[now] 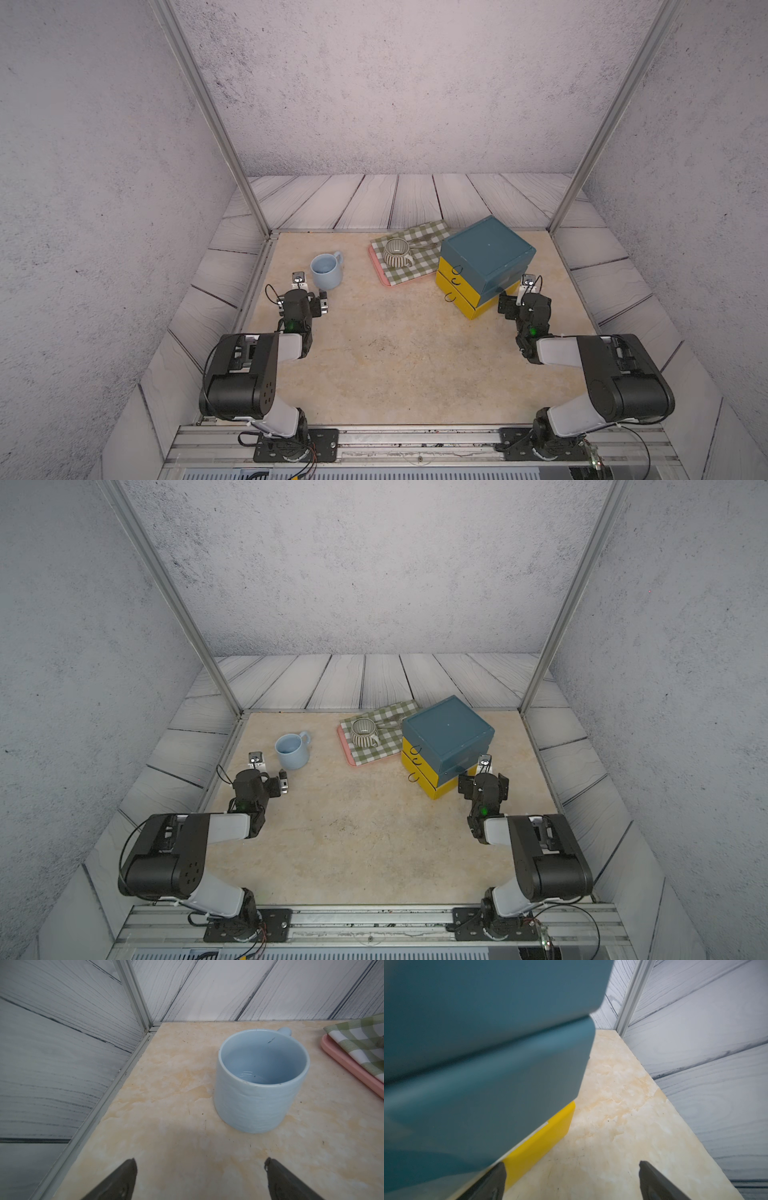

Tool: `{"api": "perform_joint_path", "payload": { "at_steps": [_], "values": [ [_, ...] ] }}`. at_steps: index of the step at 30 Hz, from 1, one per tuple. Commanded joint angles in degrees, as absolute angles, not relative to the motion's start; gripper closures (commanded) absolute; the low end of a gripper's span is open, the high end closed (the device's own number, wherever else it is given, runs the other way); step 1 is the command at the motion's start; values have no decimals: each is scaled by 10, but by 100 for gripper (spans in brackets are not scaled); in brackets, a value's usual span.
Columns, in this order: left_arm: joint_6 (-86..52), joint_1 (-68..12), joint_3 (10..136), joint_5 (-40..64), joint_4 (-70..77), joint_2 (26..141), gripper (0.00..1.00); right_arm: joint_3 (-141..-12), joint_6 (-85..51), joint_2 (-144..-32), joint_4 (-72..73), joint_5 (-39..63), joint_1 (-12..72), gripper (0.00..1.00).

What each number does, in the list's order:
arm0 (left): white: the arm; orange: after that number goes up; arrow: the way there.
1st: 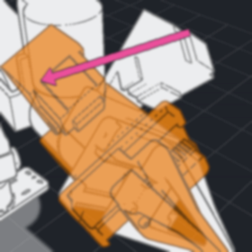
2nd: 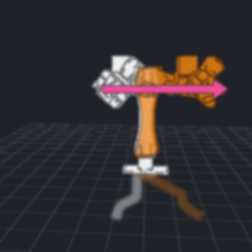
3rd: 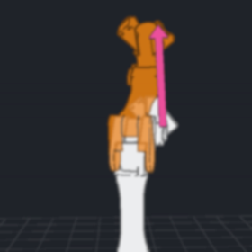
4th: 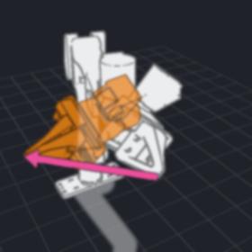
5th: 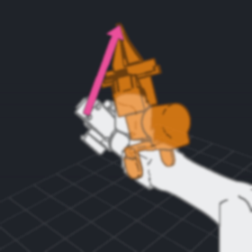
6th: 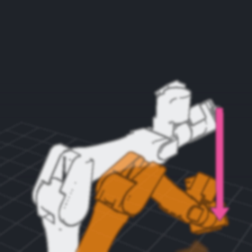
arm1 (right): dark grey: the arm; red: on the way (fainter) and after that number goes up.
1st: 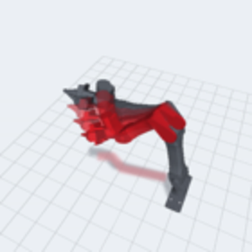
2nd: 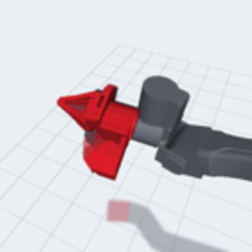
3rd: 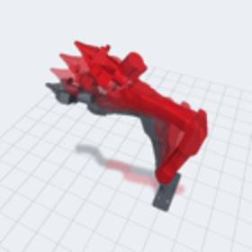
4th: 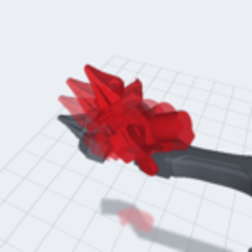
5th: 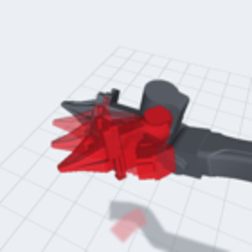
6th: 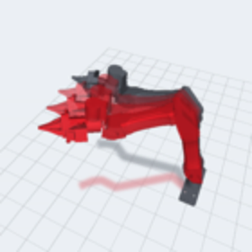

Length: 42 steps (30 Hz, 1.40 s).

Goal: Place the fruit knives into the drawer by color
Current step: Reset both arms

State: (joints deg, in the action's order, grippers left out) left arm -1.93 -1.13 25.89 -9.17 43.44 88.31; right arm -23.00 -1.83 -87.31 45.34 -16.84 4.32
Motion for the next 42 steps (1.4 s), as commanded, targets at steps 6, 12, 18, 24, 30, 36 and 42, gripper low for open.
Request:
{"api": "perform_joint_path", "payload": {
  "at_steps": [6, 12, 18, 24, 30, 36, 42],
  "values": [
    [-24, -8, 266, -88, 431, 876, 1, -263, -41, -880, 416, -107, 21, 1],
    [-23, -7, 267, -88, 431, 876, 1, -262, -39, -880, 417, -111, 21, 1],
    [-24, -7, 268, -88, 431, 877, 1, -262, -39, -879, 417, -111, 21, 1],
    [-23, -6, 271, -84, 426, 880, 1, -262, -39, -878, 417, -111, 21, 1],
    [-22, -1, 270, -68, 424, 877, 1, -262, -39, -880, 417, -111, 21, 1],
    [-22, -1, 268, -68, 427, 875, 1, -260, -38, -879, 417, -111, 21, 1],
    [-23, -1, 269, -67, 426, 876, 1, -262, -39, -879, 418, -111, 20, 1]
  ]
}}
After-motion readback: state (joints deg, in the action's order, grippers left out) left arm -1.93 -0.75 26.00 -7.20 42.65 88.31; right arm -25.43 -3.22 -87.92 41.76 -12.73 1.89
